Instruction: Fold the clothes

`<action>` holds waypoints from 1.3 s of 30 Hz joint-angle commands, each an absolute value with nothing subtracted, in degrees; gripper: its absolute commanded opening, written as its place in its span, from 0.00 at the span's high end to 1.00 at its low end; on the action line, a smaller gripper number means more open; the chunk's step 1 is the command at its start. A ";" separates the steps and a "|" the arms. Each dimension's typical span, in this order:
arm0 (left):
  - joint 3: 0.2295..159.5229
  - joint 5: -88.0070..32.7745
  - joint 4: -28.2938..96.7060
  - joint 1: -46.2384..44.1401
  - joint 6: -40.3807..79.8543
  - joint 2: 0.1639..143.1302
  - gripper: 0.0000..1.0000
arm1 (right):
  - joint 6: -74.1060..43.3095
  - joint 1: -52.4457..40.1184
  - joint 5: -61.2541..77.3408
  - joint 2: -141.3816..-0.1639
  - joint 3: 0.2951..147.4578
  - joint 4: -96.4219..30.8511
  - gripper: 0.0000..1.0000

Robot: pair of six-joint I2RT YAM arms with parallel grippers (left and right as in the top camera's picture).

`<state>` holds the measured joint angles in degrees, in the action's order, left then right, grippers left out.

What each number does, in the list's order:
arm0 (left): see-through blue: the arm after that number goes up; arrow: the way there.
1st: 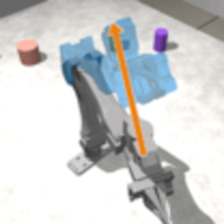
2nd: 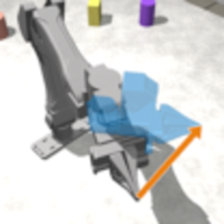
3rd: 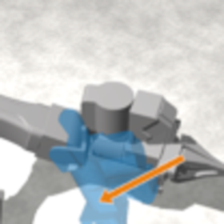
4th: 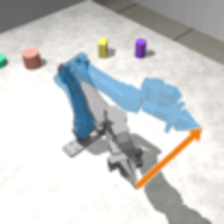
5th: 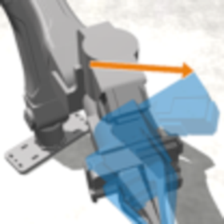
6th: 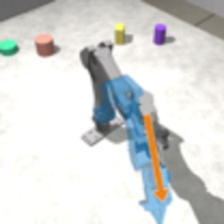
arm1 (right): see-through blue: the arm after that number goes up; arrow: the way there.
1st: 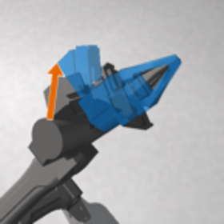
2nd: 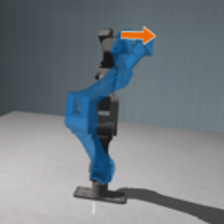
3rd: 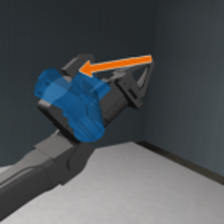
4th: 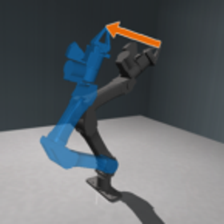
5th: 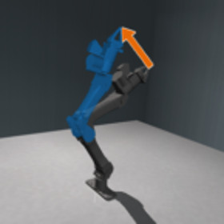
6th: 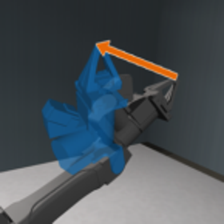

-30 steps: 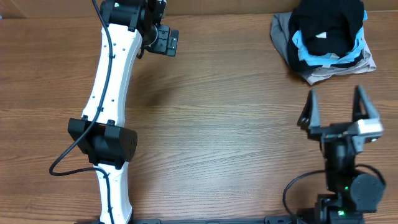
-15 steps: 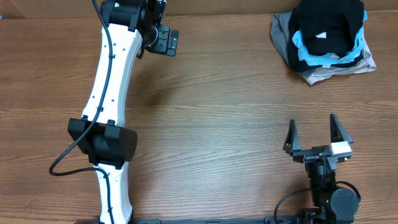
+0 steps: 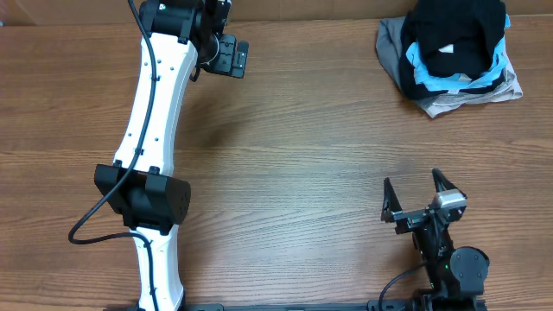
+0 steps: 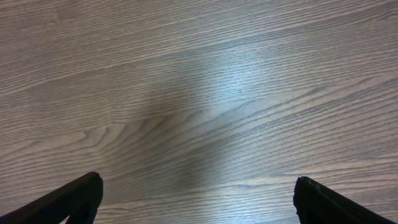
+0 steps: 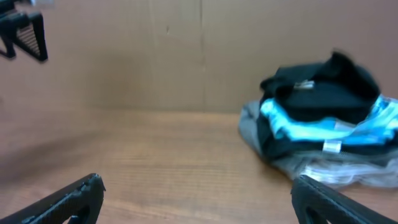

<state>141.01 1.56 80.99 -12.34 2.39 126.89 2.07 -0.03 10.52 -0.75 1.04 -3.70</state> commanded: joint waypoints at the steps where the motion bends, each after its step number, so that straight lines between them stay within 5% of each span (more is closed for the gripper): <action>1: 141.21 1.50 80.97 -12.03 1.30 126.26 0.00 | 1.52 -0.27 11.68 -0.23 0.45 -3.57 0.00; 25: 141.21 1.67 80.97 -12.19 1.28 124.95 0.00 | 1.52 -0.27 11.66 -0.23 0.45 -3.57 0.00; 39: 140.88 0.10 80.29 -16.91 1.52 106.30 0.00 | 1.52 -0.27 11.66 -0.23 0.45 -3.57 0.00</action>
